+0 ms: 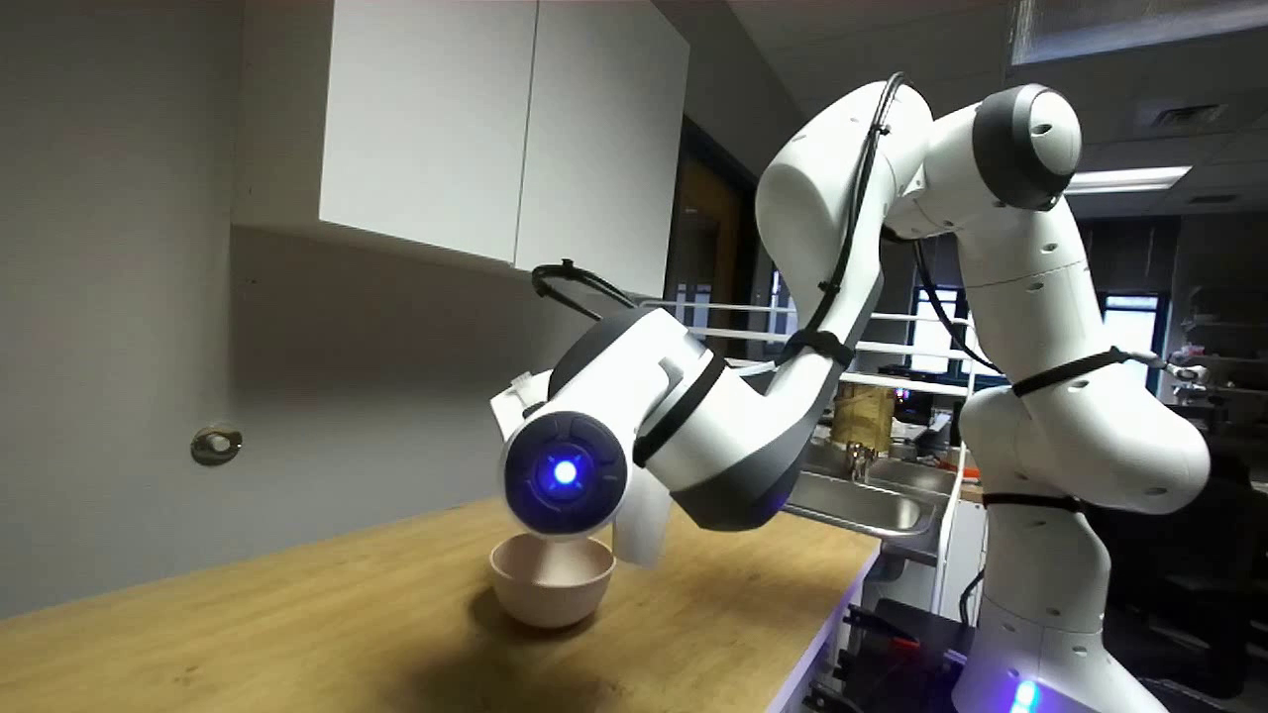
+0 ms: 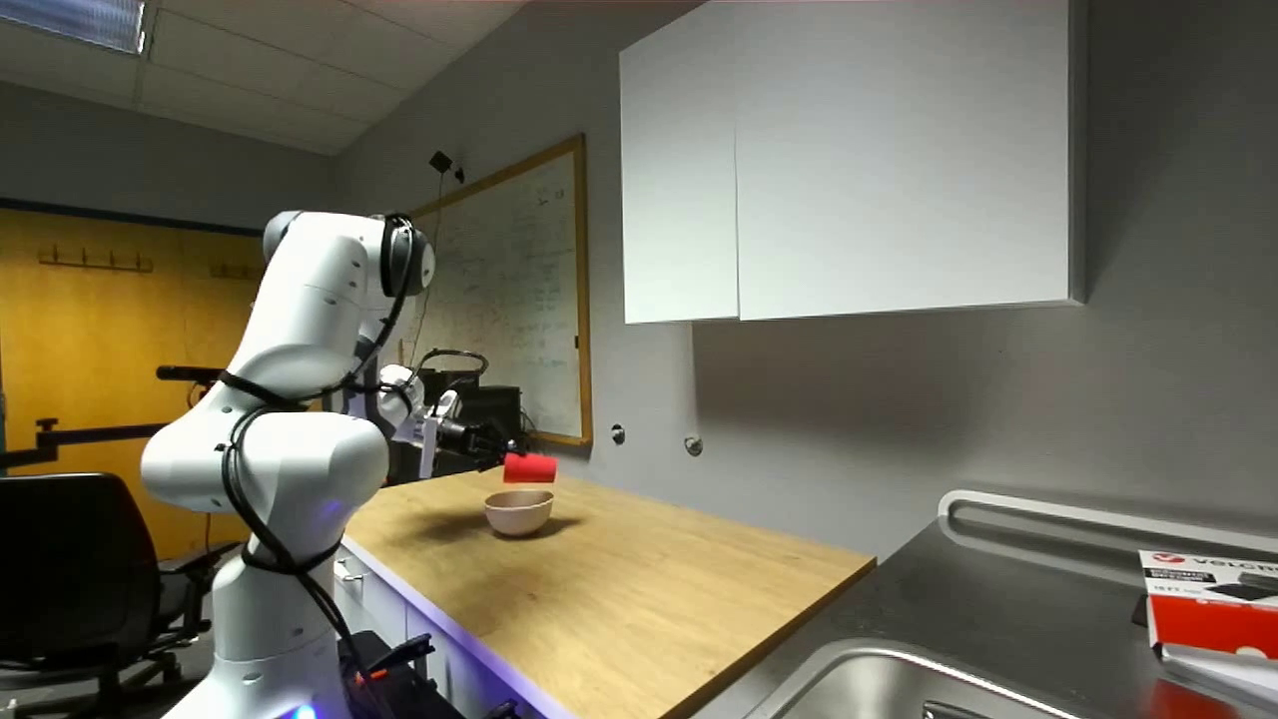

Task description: Pour the things in the cup into the bowl

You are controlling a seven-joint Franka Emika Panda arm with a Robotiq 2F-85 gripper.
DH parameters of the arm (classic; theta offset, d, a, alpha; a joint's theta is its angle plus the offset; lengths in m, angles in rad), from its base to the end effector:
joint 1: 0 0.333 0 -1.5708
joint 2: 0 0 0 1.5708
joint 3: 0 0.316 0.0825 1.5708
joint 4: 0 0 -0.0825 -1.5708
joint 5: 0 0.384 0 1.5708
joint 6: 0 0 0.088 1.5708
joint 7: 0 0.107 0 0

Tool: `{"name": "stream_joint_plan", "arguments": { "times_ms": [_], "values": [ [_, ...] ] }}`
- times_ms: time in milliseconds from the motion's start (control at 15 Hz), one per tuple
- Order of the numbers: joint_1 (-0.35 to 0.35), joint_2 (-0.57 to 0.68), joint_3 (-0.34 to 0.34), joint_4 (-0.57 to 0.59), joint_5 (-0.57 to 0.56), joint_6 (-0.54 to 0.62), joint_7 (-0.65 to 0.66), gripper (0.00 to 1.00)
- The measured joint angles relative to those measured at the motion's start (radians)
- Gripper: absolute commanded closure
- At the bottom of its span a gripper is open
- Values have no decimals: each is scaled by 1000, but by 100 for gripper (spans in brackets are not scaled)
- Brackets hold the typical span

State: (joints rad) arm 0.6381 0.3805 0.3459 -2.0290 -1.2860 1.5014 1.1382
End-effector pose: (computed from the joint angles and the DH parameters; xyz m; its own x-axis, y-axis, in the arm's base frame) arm 0.3952 0.3863 0.2822 0.7840 0.5695 0.2469 -0.0345 -0.3572 0.9334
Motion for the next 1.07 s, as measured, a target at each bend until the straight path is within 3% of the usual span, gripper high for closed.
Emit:
{"name": "stream_joint_plan", "arguments": {
  "times_ms": [1067],
  "values": [
    [163,206,2,3,-150,-451,330,98]
  ]
}}
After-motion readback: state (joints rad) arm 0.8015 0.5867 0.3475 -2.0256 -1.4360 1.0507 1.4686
